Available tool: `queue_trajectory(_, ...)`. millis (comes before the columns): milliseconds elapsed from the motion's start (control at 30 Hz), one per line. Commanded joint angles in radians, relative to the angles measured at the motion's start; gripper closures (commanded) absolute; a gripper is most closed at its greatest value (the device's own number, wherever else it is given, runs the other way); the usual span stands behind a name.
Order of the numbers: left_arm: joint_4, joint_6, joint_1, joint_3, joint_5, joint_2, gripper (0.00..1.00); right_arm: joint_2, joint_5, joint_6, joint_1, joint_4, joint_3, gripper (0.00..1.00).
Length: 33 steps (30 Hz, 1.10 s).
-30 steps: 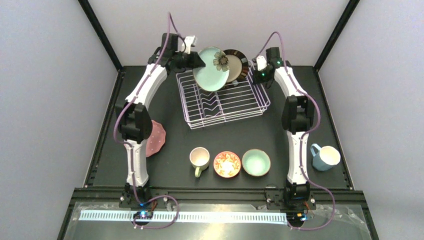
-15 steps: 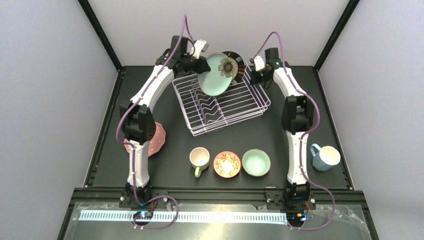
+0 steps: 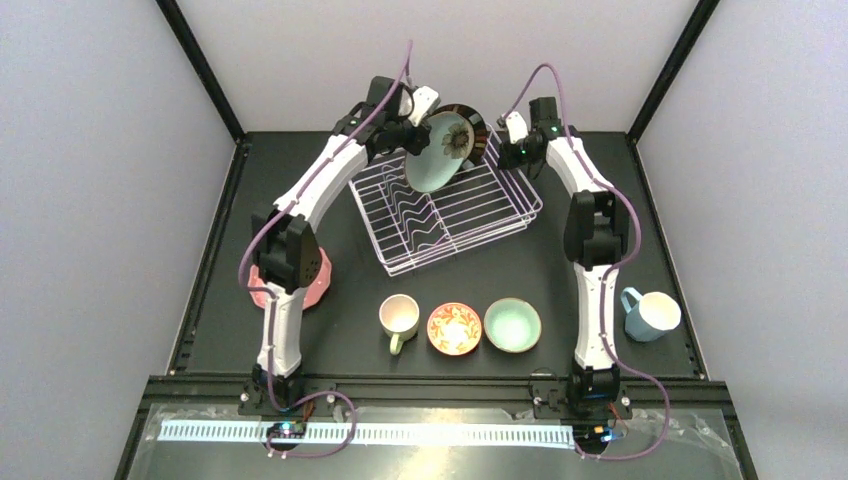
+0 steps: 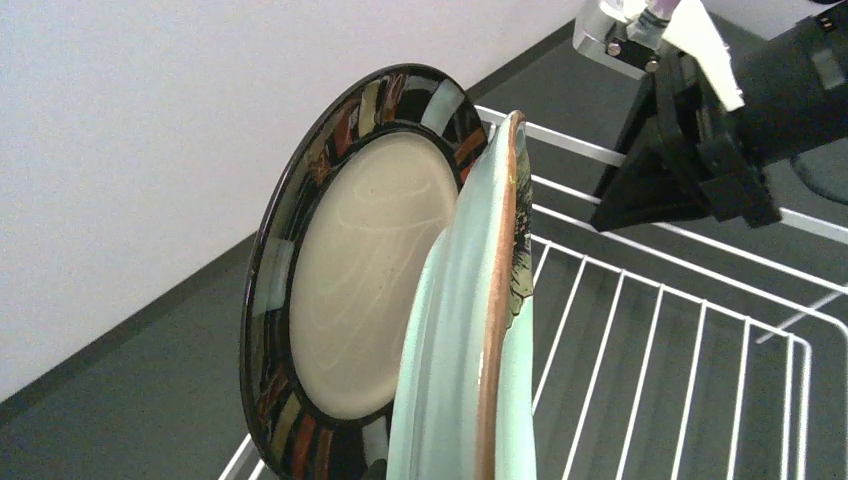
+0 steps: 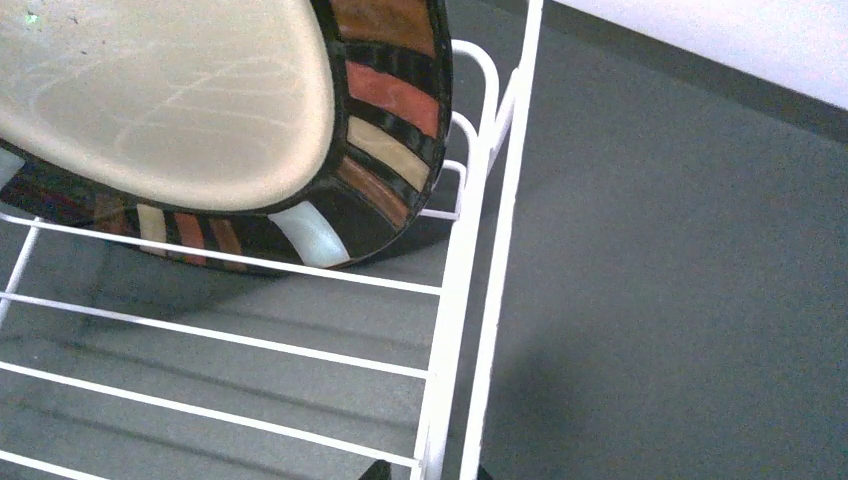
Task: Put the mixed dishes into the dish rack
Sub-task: Move the dish rack to the center of the board, then insert the plate into the dish rack.
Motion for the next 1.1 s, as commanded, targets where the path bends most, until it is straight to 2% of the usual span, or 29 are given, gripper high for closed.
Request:
queue_trajectory(0, 0.095, 0.063, -0.034, 0.074, -0.12, 0.006, 0.99, -0.063, 0.051, -0.014, 0.008, 0.073, -0.079, 0.54)
queue_trajectory(133, 0.133, 0.076, -0.052, 0.074, -0.148, 0.015, 0.99, -0.073, 0.07, -0.001, 0.008, 0.09, -0.09, 0.44)
queue_trajectory(433, 0.2, 0.138, -0.069, 0.077, -0.105, 0.029, 0.99, -0.135, 0.05, 0.065, 0.009, 0.187, -0.128, 0.37)
queue_trajectory(700, 0.24, 0.217, -0.075, 0.084, -0.033, 0.054, 0.99, -0.213, 0.04, 0.093, 0.008, 0.292, -0.208, 0.35)
queue_trajectory(1067, 0.24, 0.323, -0.088, 0.109, -0.012, 0.107, 0.99, -0.344, 0.019, 0.132, 0.023, 0.492, -0.385, 0.33)
